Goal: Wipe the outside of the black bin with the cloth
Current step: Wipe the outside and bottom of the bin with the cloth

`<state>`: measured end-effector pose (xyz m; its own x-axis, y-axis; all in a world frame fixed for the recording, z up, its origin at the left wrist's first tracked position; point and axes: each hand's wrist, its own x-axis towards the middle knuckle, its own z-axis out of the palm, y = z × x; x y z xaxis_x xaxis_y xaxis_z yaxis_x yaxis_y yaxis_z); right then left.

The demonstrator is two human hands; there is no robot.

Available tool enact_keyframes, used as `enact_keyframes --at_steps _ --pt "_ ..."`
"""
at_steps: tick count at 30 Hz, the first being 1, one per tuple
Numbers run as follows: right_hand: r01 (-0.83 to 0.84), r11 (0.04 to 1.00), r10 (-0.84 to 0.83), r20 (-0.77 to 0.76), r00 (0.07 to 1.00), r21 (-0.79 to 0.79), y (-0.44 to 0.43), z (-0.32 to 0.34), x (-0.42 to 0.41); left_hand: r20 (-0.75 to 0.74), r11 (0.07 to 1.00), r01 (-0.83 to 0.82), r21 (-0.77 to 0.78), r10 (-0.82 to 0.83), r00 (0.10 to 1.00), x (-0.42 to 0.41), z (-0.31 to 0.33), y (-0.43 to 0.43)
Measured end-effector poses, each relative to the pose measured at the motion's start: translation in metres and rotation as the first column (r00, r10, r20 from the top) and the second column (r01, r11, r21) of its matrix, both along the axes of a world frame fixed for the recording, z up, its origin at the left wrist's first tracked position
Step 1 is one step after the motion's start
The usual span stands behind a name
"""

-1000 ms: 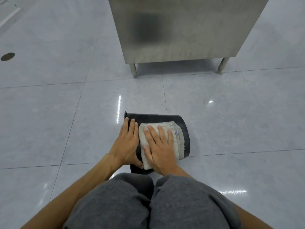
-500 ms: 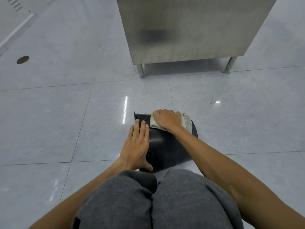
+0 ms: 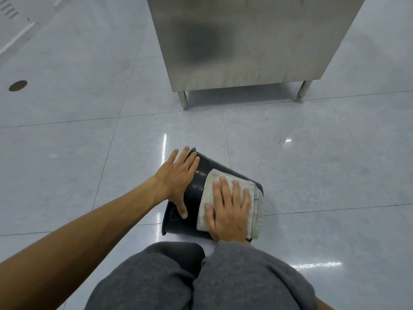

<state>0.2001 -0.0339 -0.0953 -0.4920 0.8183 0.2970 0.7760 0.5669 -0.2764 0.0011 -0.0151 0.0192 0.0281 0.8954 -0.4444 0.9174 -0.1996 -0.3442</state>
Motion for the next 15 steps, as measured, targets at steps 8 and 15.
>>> enact_keyframes --at_steps 8,15 --pt "-0.197 0.974 0.188 0.082 0.979 0.109 0.005 -0.012 0.013 0.098 0.988 -0.146 0.047 0.141 0.985 0.011 -0.014 -0.031" --pt "-0.225 0.973 0.226 0.019 0.974 -0.045 0.029 0.012 -0.016 0.167 0.971 -0.189 0.148 0.164 0.972 0.015 -0.025 -0.049"
